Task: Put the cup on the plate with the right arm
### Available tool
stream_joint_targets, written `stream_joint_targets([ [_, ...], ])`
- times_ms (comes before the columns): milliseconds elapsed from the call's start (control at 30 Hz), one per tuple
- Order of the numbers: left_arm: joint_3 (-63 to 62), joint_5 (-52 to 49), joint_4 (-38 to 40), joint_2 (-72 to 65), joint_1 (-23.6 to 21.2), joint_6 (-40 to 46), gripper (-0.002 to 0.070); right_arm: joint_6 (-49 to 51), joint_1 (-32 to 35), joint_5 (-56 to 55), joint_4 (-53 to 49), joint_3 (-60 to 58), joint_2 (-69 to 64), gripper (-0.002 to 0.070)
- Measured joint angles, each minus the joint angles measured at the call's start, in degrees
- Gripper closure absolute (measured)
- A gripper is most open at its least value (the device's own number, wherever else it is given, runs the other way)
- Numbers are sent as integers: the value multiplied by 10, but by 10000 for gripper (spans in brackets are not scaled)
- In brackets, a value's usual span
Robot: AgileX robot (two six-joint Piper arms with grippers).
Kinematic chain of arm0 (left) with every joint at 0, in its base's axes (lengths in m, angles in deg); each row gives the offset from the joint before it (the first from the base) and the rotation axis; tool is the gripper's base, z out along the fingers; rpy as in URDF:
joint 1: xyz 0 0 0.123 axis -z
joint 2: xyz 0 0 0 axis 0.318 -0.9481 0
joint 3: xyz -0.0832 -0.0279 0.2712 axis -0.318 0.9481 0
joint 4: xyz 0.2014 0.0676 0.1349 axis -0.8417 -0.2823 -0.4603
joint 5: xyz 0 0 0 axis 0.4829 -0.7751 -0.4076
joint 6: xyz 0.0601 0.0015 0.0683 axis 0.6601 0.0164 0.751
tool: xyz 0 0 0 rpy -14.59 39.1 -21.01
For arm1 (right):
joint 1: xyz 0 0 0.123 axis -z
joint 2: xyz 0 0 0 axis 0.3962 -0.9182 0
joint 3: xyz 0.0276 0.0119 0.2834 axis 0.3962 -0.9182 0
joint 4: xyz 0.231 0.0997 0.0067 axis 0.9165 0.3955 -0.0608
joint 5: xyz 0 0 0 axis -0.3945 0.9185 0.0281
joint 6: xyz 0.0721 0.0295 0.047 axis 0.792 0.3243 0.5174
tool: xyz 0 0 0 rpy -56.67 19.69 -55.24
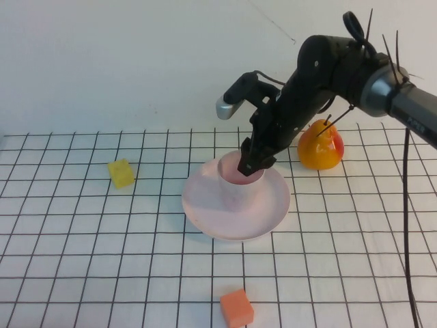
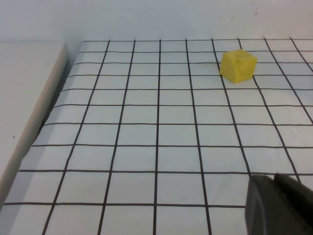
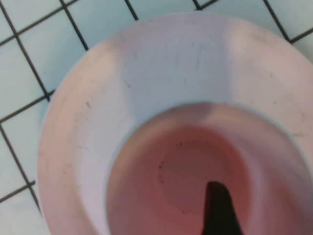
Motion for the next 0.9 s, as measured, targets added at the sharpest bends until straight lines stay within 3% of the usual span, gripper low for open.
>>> stream_joint_targets([
  [100, 0, 0, 0, 0, 0, 0, 678, 0, 0, 8, 4, 0, 27, 257],
  [233, 0, 0, 0, 0, 0, 0, 678, 0, 0, 21, -7, 0, 98, 267],
  [300, 0, 0, 0, 0, 0, 0, 678, 2, 0, 35, -26, 0, 150, 332],
  [400, 0, 0, 0, 0, 0, 0, 678, 22, 0, 50, -67, 0, 232, 525],
  [500, 0, 0, 0, 0, 0, 0, 678, 55, 0, 56, -105, 3, 302, 630],
  [900, 0, 0, 0, 0, 0, 0, 678, 74, 0, 70, -122, 6, 450, 675],
])
